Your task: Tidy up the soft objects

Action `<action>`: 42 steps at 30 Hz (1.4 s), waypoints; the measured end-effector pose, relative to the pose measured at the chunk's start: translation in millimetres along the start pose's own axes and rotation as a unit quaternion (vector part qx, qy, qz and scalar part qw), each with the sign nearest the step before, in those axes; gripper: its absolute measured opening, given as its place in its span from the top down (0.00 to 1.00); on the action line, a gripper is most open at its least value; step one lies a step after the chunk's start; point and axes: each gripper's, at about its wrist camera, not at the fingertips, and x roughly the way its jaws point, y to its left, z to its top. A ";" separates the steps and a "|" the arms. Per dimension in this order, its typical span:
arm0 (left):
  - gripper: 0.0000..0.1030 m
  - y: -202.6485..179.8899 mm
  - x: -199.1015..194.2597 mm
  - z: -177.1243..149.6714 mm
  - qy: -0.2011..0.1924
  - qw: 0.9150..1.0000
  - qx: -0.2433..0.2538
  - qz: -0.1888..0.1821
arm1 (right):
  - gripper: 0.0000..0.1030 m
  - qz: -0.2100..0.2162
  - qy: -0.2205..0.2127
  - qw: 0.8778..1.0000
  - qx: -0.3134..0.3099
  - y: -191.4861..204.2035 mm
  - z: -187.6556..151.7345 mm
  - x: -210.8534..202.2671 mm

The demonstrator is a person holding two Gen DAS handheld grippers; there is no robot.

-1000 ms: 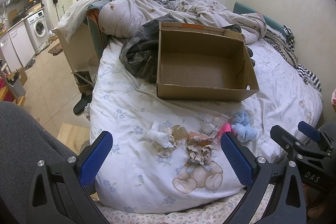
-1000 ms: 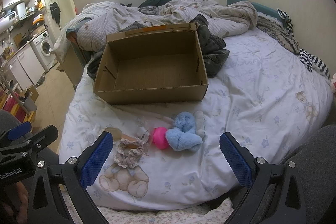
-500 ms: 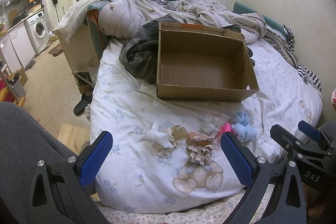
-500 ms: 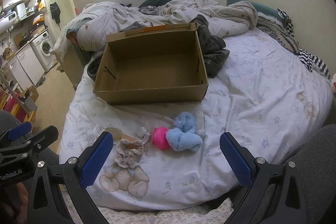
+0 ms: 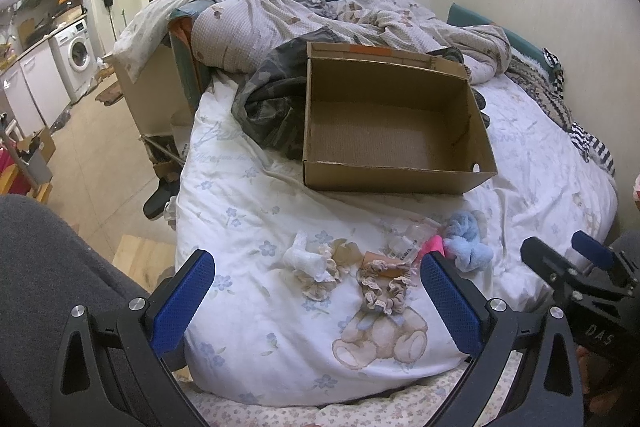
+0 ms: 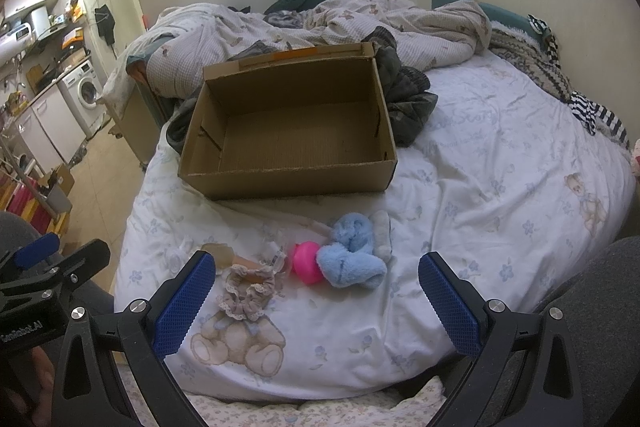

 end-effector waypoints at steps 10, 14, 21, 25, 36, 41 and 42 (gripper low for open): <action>0.00 2.3 14.2 37.3 0.039 0.999 -0.004 -0.002 | 0.00 0.034 0.028 0.999 0.018 -11.9 40.2 12.2; 0.00 -1.4 27.8 52.1 0.060 0.998 0.010 -0.003 | 0.00 0.038 0.049 0.998 0.014 -18.6 56.3 25.5; 0.00 -1.0 67.1 71.3 0.121 0.993 0.012 -0.002 | 0.00 0.050 0.117 0.992 0.021 -31.6 72.7 62.2; 0.00 3.6 93.0 75.9 0.154 0.988 0.010 0.015 | 0.00 0.049 0.155 0.986 0.030 -41.5 74.6 88.6; 0.15 28.5 170.5 51.3 0.267 0.963 -0.031 0.029 | 0.00 0.048 0.237 0.966 0.089 -70.1 56.6 153.0; 0.40 37.4 188.4 31.1 0.306 0.950 -0.063 0.011 | 0.00 0.046 0.254 0.959 0.115 -81.5 46.2 166.8; 0.46 39.9 191.8 28.3 0.312 0.947 -0.072 0.004 | 0.00 0.044 0.256 0.958 0.117 -81.8 44.7 168.4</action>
